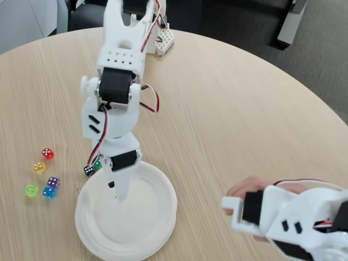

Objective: Pick a purple dice and put it in the plate.

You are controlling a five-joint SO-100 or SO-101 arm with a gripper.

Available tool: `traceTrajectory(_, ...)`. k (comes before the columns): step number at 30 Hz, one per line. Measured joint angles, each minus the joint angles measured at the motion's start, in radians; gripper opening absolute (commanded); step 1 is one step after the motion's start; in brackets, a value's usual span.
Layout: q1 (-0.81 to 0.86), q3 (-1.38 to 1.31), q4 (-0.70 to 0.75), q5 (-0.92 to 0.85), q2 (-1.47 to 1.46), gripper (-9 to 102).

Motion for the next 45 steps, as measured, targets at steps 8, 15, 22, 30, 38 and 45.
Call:
traceTrajectory(8, 0.012, 0.000, 0.002, 0.034, 0.000, 14)
traceTrajectory(15, 0.156, 0.000, 0.002, -0.009, 0.000, 14)
traceTrajectory(22, 0.232, 0.000, 0.002, -0.044, 0.000, 14)
traceTrajectory(30, 0.255, 0.000, 0.002, -0.052, 0.000, 14)
traceTrajectory(38, 0.267, 0.000, 0.002, -0.054, 0.000, 13)
traceTrajectory(45, 0.264, 0.000, 0.097, -0.052, 0.000, 13)
